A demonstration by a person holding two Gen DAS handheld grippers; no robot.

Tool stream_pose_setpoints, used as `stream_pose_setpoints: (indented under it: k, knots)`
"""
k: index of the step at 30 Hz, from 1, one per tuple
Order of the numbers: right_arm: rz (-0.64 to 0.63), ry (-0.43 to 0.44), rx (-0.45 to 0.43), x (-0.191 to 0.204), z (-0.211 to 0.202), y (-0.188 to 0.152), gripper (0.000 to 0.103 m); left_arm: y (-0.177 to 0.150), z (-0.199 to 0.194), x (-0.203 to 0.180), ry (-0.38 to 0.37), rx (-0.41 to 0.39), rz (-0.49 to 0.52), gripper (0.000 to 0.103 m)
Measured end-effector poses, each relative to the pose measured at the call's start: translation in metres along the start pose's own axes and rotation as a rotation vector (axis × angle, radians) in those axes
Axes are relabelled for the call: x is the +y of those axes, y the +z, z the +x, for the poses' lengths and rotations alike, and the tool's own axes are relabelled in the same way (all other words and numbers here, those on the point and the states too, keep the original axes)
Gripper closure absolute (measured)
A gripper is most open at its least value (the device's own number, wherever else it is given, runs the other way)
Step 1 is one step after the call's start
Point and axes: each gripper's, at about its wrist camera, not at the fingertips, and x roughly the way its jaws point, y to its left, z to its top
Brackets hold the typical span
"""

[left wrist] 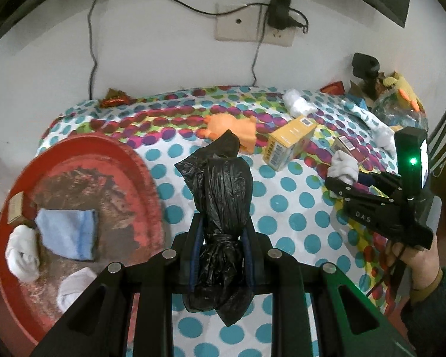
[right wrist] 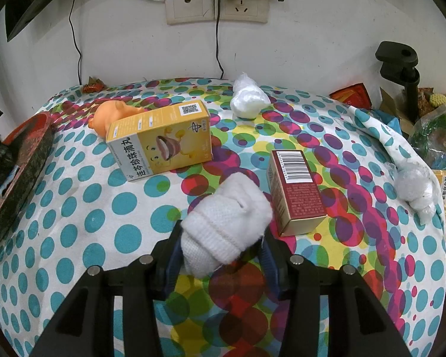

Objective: Organize objects
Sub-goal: 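Carry the black bag over the red tray with the left tool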

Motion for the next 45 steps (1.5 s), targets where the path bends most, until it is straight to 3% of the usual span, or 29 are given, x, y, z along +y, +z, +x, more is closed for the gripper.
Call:
stream_pose_setpoints:
  k: [8,24,34,45]
  knots:
    - [-0.001,-0.002,0.000,0.000,0.000,0.000,0.055,-0.003,-0.023,0.041,0.054,-0.016,-0.075,0.081]
    - [-0.005,-0.005,0.002,-0.002,0.001,0.001,0.055,-0.033,-0.051,0.168,0.242,-0.019,-0.272,0.081]
    - [-0.008,-0.008,0.002,-0.001,0.001,0.002,0.055,-0.043,-0.058,0.220,0.313,-0.023,-0.361,0.081]
    - [-0.007,-0.008,0.002,-0.001,0.001,0.002,0.055,-0.051,-0.051,0.261,0.340,-0.011,-0.434,0.081]
